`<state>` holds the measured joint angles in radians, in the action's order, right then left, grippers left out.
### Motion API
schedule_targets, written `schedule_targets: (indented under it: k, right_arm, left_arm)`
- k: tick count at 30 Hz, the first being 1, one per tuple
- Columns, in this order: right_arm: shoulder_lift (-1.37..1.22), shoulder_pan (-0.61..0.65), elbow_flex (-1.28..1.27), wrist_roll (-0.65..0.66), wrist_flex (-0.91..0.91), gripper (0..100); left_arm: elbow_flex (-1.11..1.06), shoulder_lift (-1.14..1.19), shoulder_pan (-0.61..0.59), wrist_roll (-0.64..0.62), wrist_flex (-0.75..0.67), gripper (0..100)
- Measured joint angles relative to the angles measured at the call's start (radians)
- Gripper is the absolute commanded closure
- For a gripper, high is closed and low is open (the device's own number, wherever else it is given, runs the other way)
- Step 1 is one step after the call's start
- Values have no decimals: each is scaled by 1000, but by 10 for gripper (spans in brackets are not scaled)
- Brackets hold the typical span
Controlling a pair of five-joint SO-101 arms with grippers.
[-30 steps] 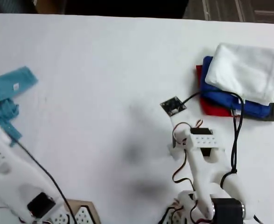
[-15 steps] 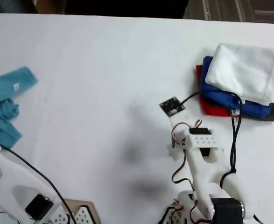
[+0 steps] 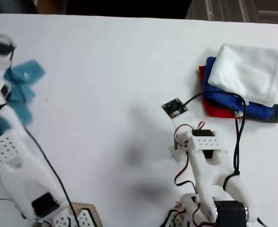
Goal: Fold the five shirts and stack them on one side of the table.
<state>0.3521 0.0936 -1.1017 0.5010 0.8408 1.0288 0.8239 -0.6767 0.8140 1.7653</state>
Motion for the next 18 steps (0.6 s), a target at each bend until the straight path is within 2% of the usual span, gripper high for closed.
schedule_targets:
  k: [6, 10, 15, 18]
  right_arm:
    - [0, 0, 0, 0, 0, 786]
    - [0, 0, 0, 0, 0, 786]
    - [3, 3, 6, 0, 2, 786]
    - [20, 25, 87, 2, 74, 785]
  left_arm:
    - [0, -245, 203, -176, 5, 976]
    - [-112, -443, 342, -272, 5, 976]
    - [-387, -675, 503, -299, 5, 976]
    - [-471, -799, 582, -301, 5, 976]
